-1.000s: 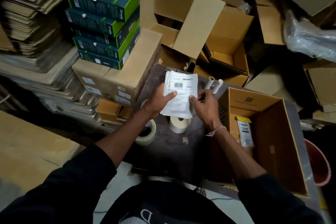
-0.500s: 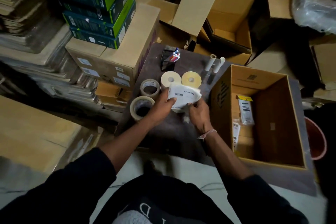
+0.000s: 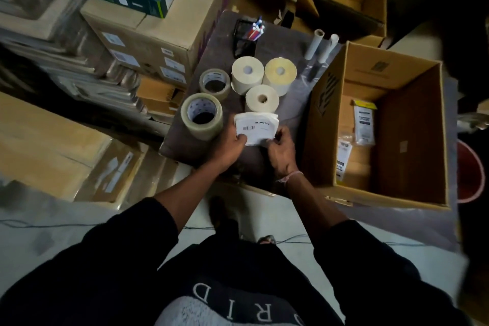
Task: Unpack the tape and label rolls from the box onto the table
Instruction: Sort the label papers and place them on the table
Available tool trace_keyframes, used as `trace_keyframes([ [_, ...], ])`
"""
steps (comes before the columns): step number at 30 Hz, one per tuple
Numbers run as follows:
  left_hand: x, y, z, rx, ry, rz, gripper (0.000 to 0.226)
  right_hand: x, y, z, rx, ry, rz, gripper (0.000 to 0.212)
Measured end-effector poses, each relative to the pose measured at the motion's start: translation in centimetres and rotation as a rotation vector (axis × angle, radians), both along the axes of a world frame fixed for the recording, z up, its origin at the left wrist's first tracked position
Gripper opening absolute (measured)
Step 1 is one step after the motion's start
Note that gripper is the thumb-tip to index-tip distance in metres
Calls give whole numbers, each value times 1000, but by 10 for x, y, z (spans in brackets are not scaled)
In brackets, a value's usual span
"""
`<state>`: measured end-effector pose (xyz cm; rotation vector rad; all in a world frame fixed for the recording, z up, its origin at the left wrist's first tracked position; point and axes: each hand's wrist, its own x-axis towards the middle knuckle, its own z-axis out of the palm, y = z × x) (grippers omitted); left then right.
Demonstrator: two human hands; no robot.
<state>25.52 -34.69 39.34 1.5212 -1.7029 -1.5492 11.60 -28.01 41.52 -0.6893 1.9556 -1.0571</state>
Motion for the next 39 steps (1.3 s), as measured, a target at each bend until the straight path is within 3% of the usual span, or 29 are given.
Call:
trace_keyframes([
  [4, -8, 11, 0, 14, -17, 45, 72, 5, 5, -6, -9, 41, 107, 37],
  [7, -17, 22, 6, 51, -12, 66, 62, 8, 7, -17, 19, 85, 198, 52],
  [13, -5, 14, 4, 18, -23, -14, 56, -3, 3, -6, 43, 238, 298, 43],
  [15, 2, 15, 4, 100, 46, -35, 50, -8, 1, 4, 112, 287, 375, 43],
  [19, 16, 20, 5, 412, 257, 74, 36, -20, -21, 3, 390, 587, 712, 41],
  [23, 27, 16, -2, 476, 210, 280, 15, -16, -38, 5, 512, 697, 897, 43],
  [25, 31, 15, -6, 475, 181, 330, 7, -16, -42, 5, 497, 645, 860, 43],
  [31, 34, 16, -14, 493, 185, 537, 14, -29, -38, -7, 559, 400, 384, 43],
  [33, 36, 16, -18, 474, 170, 559, 14, -29, -34, -5, 547, 291, 336, 33],
  [36, 36, 18, -21, 413, 139, 531, 16, -29, -32, -9, 481, 189, 269, 39],
  [39, 34, 19, -19, 357, 80, 507, 24, -32, -29, -12, 489, 219, 232, 34],
])
